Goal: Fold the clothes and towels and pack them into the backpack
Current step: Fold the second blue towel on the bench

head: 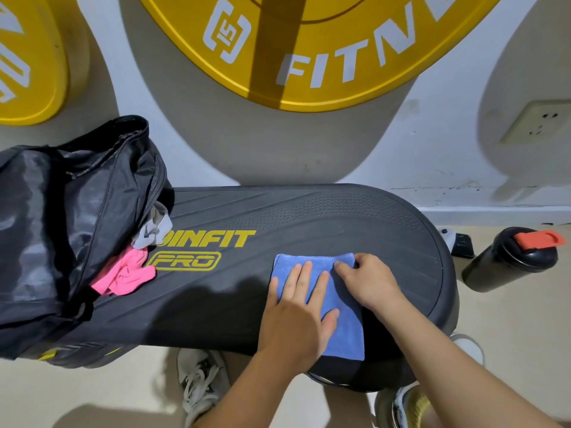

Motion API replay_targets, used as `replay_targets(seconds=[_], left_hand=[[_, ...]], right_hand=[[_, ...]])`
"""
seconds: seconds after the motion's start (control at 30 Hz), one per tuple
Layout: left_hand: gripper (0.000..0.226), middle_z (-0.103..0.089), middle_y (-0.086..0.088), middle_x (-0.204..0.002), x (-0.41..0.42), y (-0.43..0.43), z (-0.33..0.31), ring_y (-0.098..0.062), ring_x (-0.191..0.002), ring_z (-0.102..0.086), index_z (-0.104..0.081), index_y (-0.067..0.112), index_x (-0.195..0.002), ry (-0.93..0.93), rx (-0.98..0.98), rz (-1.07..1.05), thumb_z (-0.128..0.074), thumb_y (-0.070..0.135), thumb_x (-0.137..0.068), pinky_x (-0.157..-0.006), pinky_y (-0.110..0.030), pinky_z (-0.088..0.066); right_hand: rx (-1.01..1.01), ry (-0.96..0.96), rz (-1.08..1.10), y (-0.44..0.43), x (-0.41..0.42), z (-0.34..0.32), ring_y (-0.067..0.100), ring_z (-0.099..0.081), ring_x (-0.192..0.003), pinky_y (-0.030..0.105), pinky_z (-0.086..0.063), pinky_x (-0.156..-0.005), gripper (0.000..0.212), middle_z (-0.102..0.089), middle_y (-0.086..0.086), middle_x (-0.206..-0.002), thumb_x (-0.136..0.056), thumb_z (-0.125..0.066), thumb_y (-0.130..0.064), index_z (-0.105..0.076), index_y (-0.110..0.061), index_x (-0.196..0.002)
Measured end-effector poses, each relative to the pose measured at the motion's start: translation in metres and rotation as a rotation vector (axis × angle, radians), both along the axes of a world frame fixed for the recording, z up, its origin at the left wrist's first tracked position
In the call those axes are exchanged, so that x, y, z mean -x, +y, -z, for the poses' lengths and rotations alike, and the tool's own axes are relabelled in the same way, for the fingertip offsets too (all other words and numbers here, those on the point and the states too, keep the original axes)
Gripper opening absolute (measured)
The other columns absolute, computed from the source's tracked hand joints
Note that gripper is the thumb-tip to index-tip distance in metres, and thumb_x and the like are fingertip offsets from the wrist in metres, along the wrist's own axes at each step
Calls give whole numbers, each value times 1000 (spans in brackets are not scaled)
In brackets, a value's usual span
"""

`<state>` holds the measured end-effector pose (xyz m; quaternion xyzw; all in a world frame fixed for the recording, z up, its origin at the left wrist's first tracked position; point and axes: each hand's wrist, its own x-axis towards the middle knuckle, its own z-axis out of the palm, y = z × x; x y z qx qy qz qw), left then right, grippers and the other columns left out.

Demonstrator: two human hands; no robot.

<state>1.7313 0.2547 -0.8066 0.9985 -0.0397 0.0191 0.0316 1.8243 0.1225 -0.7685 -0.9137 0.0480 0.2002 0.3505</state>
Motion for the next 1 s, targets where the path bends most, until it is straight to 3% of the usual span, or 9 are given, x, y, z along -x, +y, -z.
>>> replay_targets(seconds=[0.1,0.2,0.33,0.47,0.57,0.67,0.83,0.9,1.0], left_hand=[[63,-44,-10,-146,-1,-2,-4,-26,-134,-43,-49,24,-138,59,28,-13,-36,56,-86,-92,-59,-43],[66,-43,-8,-147,-2,0,-4,-25,-134,-43,-48,26,-138,113,69,-13,-36,60,-82,-85,-60,-47],[78,-17,16,-156,-15,9,-8,-5,-144,-15,-36,40,-142,203,378,-126,-28,67,-69,-113,-49,-19],[51,-55,7,-130,-28,20,-13,-16,-122,-43,-60,22,-124,-45,823,-352,-39,35,-79,-103,-38,-37],[50,-48,5,-124,-30,18,-8,-21,-113,-42,-56,22,-127,-56,519,-318,-41,35,-82,-82,-39,-44],[44,-52,4,-117,-28,12,-6,-22,-100,-53,-58,21,-123,-51,265,-263,-44,34,-83,-66,-37,-43],[51,-60,-3,-117,-28,8,-4,-23,-100,-55,-61,14,-124,9,7,-204,-42,29,-78,-85,-42,-36],[56,-56,-4,-123,-30,8,-13,-24,-106,-50,-56,14,-130,107,-18,-197,-37,29,-80,-90,-44,-33],[59,-29,-1,-141,-44,17,-22,-22,-127,-31,-24,22,-148,188,-27,-146,-38,28,-91,-101,-43,-25]], right_hand=[[168,-123,-27,-2,1,-3,28,-59,-84,31,-44,-65,23,-64,2,-82,-89,-55,-35,-53,-18,-74],[209,-172,-71,-2,3,-1,26,-59,-96,30,-42,-69,18,-64,3,-100,-91,-57,-36,-62,-19,-96],[170,-126,-80,-5,-2,0,25,-58,-97,30,-42,-70,20,-63,3,-105,-91,-57,-37,-60,-19,-100],[186,-104,-121,-6,-5,0,23,-53,-87,32,-42,-70,14,-54,3,-109,-93,-55,-40,-50,-27,-96],[188,-96,-152,-4,-3,-1,22,-54,-89,32,-44,-71,26,-41,1,-114,-95,-51,-38,-51,-31,-120],[245,-108,-236,-3,-2,-4,25,-49,-110,35,-47,-83,36,-38,3,-124,-96,-46,-41,-48,-30,-131],[386,2,-408,6,-10,-14,29,-38,-122,36,-39,-92,57,-47,6,-128,-88,-57,-54,-41,-19,-129],[392,44,-453,12,-17,-16,28,-49,-114,32,-40,-81,49,-57,3,-121,-85,-62,-48,-49,-16,-120],[394,98,-521,17,-26,-26,24,-61,-88,28,-43,-62,35,-67,6,-101,-78,-67,-34,-60,-11,-103]])
